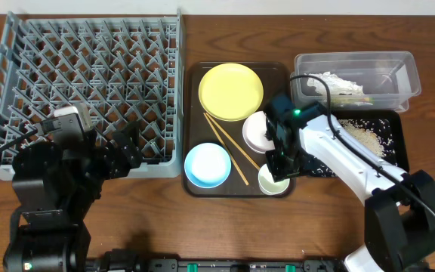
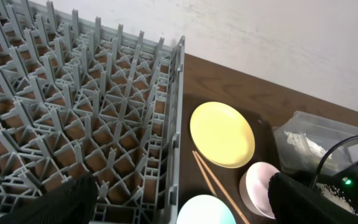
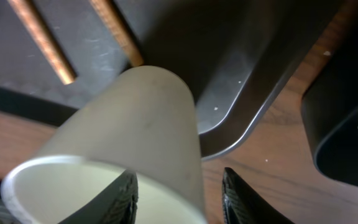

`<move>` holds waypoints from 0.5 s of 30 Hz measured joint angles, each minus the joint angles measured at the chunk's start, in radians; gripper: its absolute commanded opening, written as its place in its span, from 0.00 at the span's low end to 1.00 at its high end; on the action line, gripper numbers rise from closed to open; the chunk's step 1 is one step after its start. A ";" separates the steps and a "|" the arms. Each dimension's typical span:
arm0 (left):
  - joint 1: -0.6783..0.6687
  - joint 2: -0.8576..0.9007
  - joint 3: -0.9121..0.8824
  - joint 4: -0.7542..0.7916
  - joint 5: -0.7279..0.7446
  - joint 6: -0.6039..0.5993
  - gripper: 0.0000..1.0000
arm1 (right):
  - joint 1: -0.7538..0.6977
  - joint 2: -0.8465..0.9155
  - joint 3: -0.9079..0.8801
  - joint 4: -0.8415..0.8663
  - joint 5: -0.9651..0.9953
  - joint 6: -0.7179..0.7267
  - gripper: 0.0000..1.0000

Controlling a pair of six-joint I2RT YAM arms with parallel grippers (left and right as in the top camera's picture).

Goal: Sort waste into correct bins and load items into the dishwasher

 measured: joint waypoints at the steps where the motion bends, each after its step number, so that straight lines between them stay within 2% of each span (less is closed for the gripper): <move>1: 0.000 0.000 0.000 -0.002 0.000 -0.001 0.89 | 0.000 0.000 -0.010 0.008 0.000 0.004 0.38; 11: 0.000 0.000 0.000 -0.007 0.000 -0.003 0.89 | 0.000 0.000 -0.032 0.035 0.001 0.023 0.30; 15: 0.000 0.000 0.000 -0.009 0.000 -0.003 0.89 | 0.000 0.000 -0.032 0.039 0.001 0.026 0.29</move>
